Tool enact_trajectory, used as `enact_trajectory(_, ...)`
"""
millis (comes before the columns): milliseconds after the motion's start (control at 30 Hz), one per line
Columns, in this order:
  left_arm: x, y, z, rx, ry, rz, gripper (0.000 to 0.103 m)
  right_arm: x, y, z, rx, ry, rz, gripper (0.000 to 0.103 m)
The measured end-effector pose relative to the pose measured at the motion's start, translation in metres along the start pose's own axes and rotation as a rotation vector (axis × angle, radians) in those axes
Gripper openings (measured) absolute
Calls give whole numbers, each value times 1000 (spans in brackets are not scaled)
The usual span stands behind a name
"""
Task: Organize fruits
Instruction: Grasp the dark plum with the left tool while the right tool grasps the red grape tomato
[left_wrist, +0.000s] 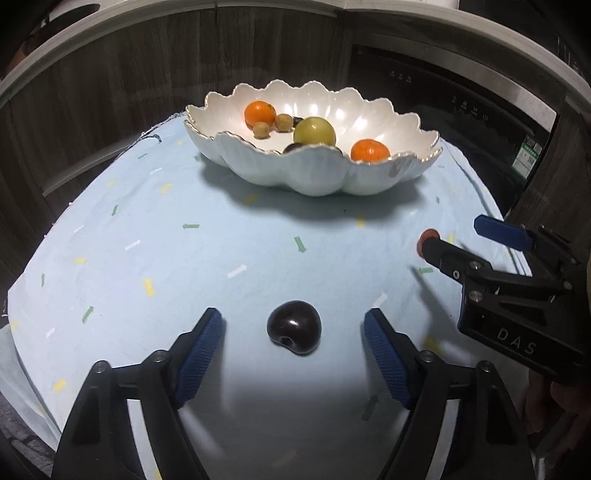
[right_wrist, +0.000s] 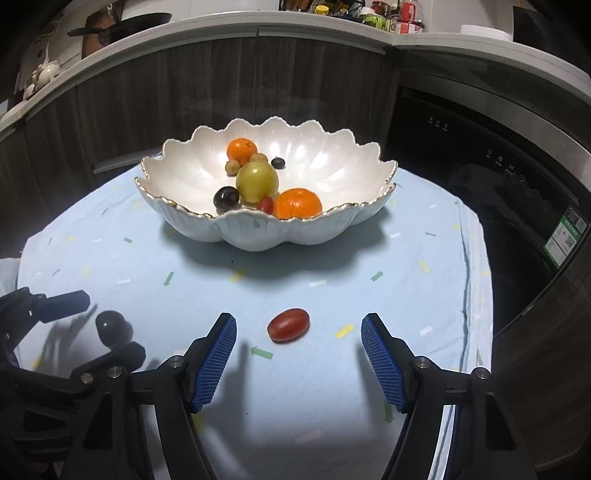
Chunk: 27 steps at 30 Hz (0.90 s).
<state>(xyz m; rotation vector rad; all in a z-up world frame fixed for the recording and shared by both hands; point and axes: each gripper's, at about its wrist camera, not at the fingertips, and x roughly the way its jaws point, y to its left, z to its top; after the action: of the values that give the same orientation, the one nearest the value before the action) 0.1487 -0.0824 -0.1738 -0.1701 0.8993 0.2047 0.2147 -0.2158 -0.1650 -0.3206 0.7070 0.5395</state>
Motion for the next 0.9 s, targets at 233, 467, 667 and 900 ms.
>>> enact_trajectory(233,2,-2,2,9,6,-29,65,11,0,0,-5,24,29,62)
enact_trajectory(467,2,-2,2,14,-9,-31,38,22,3,-2,-12,66,43,45)
enact_trajectory(667,2,-1,3,15,-11,-32,32,28,3,-2,-7,90,52,42)
enact_trajectory(900,1,-2,1,31,-23,-31,28,31,3,0,-4,89,68,28)
